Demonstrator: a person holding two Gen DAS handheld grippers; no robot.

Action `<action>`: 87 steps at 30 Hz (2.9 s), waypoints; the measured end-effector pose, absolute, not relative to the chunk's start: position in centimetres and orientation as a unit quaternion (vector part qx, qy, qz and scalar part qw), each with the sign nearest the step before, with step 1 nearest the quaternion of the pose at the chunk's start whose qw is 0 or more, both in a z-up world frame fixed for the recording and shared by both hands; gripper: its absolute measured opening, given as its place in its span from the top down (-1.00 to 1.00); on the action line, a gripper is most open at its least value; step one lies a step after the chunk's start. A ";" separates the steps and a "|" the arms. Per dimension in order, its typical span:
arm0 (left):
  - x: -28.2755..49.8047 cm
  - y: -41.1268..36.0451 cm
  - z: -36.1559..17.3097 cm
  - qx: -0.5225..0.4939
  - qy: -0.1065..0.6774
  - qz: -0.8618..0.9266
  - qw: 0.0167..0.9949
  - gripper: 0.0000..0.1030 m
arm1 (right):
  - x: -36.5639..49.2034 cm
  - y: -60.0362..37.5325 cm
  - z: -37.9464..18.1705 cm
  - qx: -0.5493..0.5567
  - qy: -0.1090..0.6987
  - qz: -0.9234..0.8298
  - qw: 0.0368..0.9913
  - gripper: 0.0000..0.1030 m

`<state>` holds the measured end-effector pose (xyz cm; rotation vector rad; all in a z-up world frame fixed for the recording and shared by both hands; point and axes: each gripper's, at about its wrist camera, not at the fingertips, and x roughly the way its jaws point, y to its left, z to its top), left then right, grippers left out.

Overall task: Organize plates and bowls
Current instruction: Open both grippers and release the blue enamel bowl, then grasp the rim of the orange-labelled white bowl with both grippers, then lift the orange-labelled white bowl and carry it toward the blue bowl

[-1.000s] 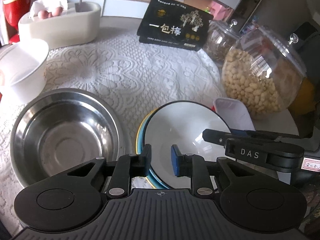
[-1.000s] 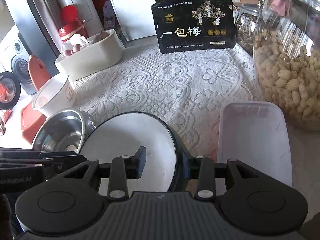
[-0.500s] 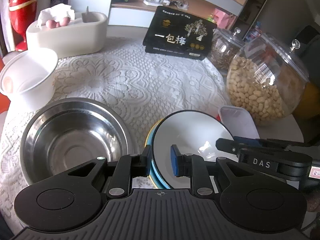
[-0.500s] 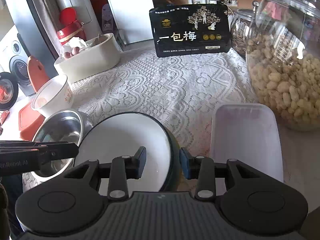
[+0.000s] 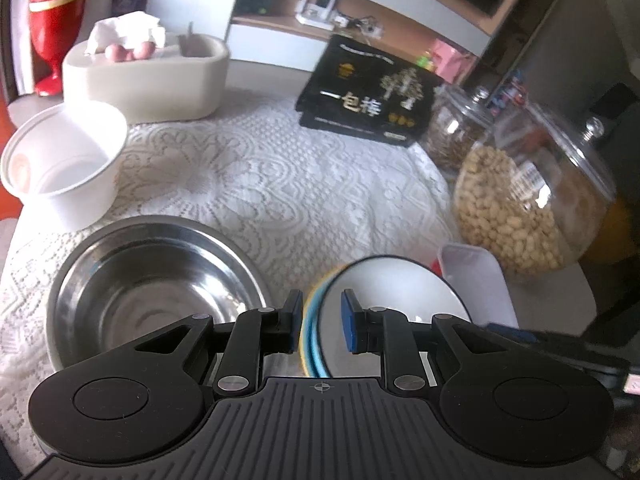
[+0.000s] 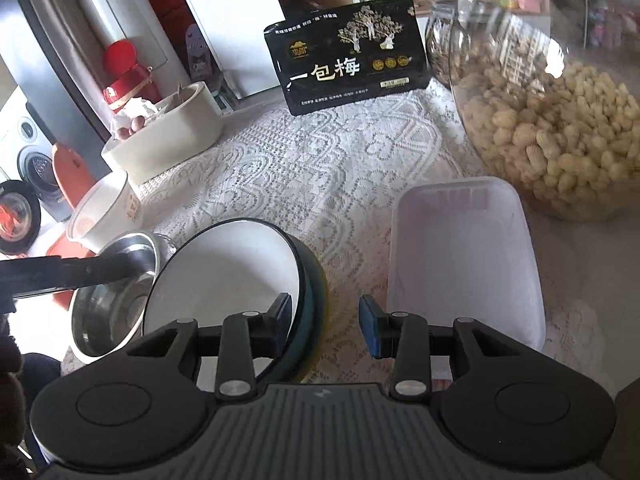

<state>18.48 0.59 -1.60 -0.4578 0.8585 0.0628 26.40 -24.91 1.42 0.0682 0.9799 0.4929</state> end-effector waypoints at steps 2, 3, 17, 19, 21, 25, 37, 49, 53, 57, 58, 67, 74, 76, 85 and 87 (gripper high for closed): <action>18.3 1.6 -1.5 -0.235 0.403 0.034 0.884 0.56 | 26.5 -24.8 1.6 0.039 0.469 0.237 0.850 0.27; 18.1 2.4 -1.4 -0.246 0.392 0.040 0.885 0.56 | 26.5 -24.5 2.0 0.038 0.464 0.241 0.851 0.27; 12.7 24.5 -3.3 -0.388 0.280 0.299 0.825 0.55 | 32.1 -3.6 6.2 -0.040 0.442 0.340 0.829 0.03; 13.8 26.0 -4.8 -0.399 0.281 0.309 0.816 0.55 | 33.2 0.0 5.5 -0.045 0.456 0.347 0.819 0.03; 14.4 26.7 -6.1 -0.410 0.278 0.303 0.814 0.55 | 33.9 3.2 4.7 -0.055 0.465 0.346 0.813 0.03; 15.4 26.7 -8.0 -0.401 0.289 0.280 0.823 0.55 | 35.2 8.9 2.2 -0.071 0.487 0.342 0.801 0.02; 16.7 27.0 -10.8 -0.406 0.311 0.244 0.824 0.45 | 37.8 15.7 -4.9 -0.085 0.568 0.325 0.752 0.32; 19.2 23.8 -10.8 -0.390 0.339 0.147 0.843 0.40 | 39.4 11.2 -3.8 -0.106 0.558 0.288 0.771 0.47; 19.6 23.5 -11.5 -0.397 0.347 0.146 0.837 0.41 | 40.2 10.7 -5.3 -0.085 0.582 0.275 0.761 0.45; 19.9 23.5 -11.6 -0.400 0.346 0.147 0.836 0.40 | 40.2 10.6 -5.7 -0.077 0.583 0.281 0.758 0.41; 19.9 23.5 -11.6 -0.400 0.348 0.147 0.835 0.40 | 40.2 10.5 -5.8 -0.077 0.584 0.282 0.757 0.41; 21.8 21.1 -7.4 -0.374 0.354 0.134 0.847 0.38 | 41.4 7.2 -2.8 -0.066 0.570 0.303 0.761 0.47; 27.8 15.6 -7.0 -0.337 0.420 0.063 0.840 0.39 | 44.4 -0.1 -2.2 -0.043 0.583 0.251 0.772 0.47; 29.5 14.5 -7.8 -0.336 0.439 0.049 0.832 0.40 | 45.6 -2.0 -3.0 -0.025 0.593 0.235 0.770 0.47; 32.7 12.5 -10.0 -0.328 0.476 0.049 0.814 0.39 | 46.7 -5.6 -5.5 0.016 0.622 0.226 0.749 0.39; 32.7 12.4 -9.5 -0.322 0.469 0.052 0.821 0.39 | 46.4 -5.6 -5.0 0.014 0.617 0.229 0.753 0.38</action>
